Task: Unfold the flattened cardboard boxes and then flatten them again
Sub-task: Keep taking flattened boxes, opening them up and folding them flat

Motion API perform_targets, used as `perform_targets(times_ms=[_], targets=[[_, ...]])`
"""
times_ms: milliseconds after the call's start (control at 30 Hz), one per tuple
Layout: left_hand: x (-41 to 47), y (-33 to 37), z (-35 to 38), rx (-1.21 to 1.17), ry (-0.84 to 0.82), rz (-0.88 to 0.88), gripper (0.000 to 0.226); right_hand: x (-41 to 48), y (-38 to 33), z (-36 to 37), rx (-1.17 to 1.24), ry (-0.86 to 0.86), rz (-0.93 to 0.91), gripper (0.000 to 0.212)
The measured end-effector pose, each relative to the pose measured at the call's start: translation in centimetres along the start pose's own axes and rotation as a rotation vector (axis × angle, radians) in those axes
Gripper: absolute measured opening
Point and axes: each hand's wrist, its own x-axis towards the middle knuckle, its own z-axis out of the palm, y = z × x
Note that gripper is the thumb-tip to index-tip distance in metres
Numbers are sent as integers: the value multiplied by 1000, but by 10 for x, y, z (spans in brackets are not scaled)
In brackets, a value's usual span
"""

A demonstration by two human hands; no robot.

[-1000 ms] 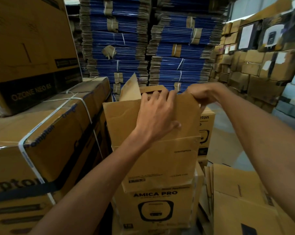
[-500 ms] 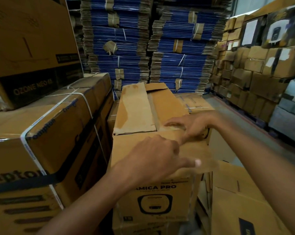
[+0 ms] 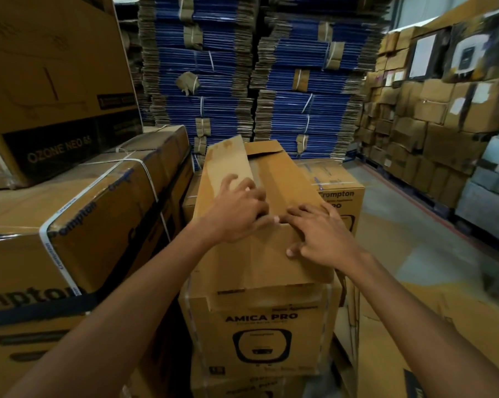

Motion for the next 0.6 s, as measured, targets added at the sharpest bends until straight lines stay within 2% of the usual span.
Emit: perform_targets(times_ms=[67, 133, 233, 267, 333, 400, 467, 533, 600], targets=[[-3, -10, -19, 33, 210, -83, 38, 0, 3, 0, 7, 32, 9, 65], [-15, -27, -37, -58, 370, -181, 28, -2, 8, 4, 5, 64, 15, 59], [-46, -57, -50, -87, 440, -361, 25, -3, 21, 9, 27, 70, 46, 61], [-57, -64, -51, -72, 401, -445, 26, -2, 26, 9, 35, 69, 62, 63], [-74, -73, -45, 6, 223, -592, 34, -3, 37, 9, 63, 67, 92, 65], [-84, -74, -29, 58, -15, -621, 53, -4, 49, 9, 109, 48, 109, 68], [-88, -73, -8, -39, -164, -543, 81, -4, 60, 8, 152, 16, 100, 71], [-87, -71, 13, -118, -190, -388, 99, -3, 63, 3, 162, -30, 80, 76], [-80, -69, 29, -161, -189, -238, 107, -3, 55, -6, 137, -104, 50, 77]])
